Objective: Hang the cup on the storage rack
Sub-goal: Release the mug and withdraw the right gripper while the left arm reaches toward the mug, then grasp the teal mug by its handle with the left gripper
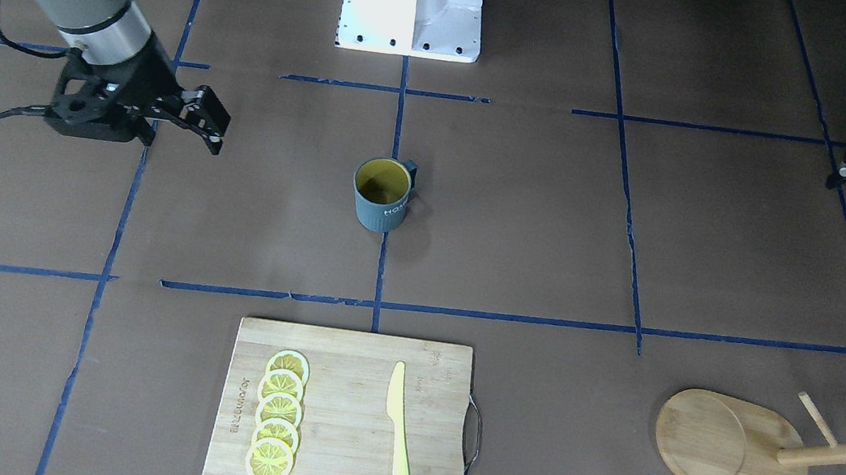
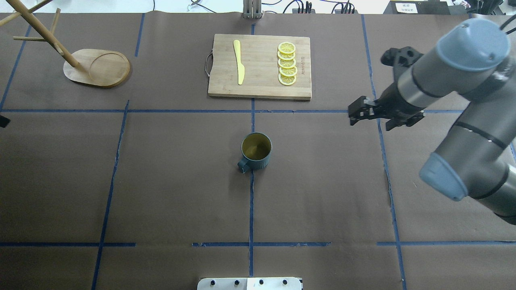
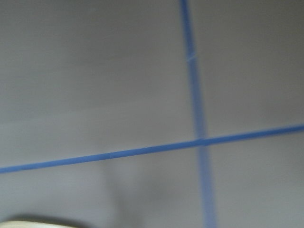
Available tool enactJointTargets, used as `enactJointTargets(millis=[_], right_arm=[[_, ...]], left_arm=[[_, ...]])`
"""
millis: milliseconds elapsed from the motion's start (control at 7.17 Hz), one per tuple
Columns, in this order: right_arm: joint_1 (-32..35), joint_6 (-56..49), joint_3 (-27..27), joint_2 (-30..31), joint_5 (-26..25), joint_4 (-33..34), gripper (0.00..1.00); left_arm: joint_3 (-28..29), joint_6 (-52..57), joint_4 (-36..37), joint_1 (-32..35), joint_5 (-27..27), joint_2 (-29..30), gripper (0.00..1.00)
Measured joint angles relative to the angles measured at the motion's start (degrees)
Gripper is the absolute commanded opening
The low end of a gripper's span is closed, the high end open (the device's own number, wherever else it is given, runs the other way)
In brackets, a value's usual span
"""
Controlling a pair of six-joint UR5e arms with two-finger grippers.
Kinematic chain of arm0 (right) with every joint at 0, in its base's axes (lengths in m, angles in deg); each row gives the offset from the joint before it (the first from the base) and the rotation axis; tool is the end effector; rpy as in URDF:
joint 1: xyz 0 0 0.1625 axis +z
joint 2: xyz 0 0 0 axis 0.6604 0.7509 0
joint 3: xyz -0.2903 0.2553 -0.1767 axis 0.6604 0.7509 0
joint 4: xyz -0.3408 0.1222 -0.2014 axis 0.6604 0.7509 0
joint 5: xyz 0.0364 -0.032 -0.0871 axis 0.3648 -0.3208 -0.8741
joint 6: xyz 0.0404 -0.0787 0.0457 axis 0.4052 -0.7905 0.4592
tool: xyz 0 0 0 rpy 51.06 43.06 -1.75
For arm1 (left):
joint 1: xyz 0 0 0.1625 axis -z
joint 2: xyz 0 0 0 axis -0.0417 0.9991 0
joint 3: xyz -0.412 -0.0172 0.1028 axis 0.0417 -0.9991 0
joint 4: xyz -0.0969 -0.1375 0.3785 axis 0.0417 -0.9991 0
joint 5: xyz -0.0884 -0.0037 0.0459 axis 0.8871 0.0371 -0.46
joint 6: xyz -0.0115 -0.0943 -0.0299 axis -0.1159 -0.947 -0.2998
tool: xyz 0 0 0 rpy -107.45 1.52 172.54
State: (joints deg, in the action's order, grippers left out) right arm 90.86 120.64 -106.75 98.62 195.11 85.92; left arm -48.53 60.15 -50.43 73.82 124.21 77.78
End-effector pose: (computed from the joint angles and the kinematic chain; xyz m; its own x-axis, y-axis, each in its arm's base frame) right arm -0.2986 -0.4693 0.3204 0.6169 0.0881 0.7821 -0.0948 0.9948 -0.0373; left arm 0.1072 -0.4849 0.4585 0.4497 0.5093 -0.7337 -0.2950 0.8601 0.4162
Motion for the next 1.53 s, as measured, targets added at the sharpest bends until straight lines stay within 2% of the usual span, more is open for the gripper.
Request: enactJointTargets(millis=[279, 558, 837, 1115, 1534], right_arm=[[8.19, -13.78, -0.55, 8.46, 4.25, -0.03, 1.0], [13.7, -21.36, 0.01, 14.32, 4.94, -0.03, 1.0], [17.65, -27.88, 2.95, 16.09, 5.21, 0.02, 1.0], [22.26, -34.85, 6.47, 17.39, 6.03, 0.17, 1.0], [27.34, -36.82, 8.97, 19.73, 7.6, -0.03, 1.0]], left_arm=[[-2.26, -10.73, -7.42, -9.36, -7.88, 5.39, 0.98], [3.99, -20.74, -20.83, -17.74, -15.21, 11.99, 1.0], [10.31, -23.48, -36.07, -24.71, -22.42, 15.51, 1.0], [14.02, -26.48, -48.82, -30.1, -29.14, 17.25, 1.0], [18.33, -31.31, -65.42, -43.41, -50.0, 19.57, 0.97]])
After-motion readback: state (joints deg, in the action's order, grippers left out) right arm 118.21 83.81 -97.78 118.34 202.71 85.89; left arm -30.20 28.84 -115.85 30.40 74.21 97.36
